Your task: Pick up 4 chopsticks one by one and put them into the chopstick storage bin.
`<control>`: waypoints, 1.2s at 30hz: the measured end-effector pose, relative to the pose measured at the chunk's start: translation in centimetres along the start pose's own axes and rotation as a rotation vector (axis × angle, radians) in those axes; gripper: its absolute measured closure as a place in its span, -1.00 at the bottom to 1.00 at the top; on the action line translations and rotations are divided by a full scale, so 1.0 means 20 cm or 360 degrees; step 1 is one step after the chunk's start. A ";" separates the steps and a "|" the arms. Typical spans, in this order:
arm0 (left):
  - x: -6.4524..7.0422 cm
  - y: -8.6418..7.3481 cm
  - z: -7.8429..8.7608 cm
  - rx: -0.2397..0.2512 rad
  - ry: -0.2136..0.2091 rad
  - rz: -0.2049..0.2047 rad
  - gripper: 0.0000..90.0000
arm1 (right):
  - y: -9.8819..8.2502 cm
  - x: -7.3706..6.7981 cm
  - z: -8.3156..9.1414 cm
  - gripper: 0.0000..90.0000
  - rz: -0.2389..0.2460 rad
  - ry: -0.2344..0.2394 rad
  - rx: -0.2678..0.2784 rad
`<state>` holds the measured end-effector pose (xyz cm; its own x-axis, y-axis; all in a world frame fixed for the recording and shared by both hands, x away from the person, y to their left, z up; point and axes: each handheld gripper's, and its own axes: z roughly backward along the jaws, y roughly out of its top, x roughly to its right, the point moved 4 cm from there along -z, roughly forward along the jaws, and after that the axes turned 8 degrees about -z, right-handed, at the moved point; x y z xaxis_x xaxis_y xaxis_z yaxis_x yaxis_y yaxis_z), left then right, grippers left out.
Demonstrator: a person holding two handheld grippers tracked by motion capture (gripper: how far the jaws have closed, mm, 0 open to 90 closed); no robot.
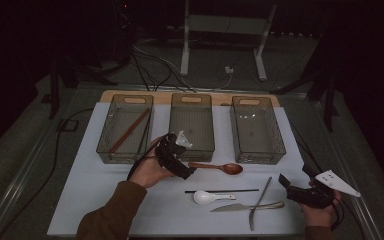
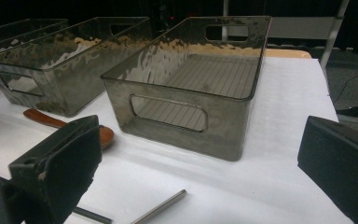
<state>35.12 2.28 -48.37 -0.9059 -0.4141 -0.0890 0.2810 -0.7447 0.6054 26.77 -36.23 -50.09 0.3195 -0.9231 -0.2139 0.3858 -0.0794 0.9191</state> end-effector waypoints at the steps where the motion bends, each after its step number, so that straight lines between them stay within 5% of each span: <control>1: 0.01 0.00 -0.01 -0.0009 -0.0009 -0.0009 -0.84 | 0.00 0.00 0.00 -1.00 0.0000 0.0000 0.0000; 28: 0.26 0.09 -0.30 -0.0119 -0.0213 -0.0190 -0.61 | 0.00 0.00 0.00 -1.00 0.0003 0.0000 0.0001; 36: 0.30 0.11 -0.35 -0.0144 -0.0225 -0.0244 -0.28 | 0.00 0.00 0.00 -1.00 0.0004 0.0001 0.0001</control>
<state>32.49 -5.57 -53.15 -0.9738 -0.2196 -0.0591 0.1579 -0.8399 0.5193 26.77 -36.27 -50.07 0.3210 -0.9231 -0.2119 0.3846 -0.0775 0.9198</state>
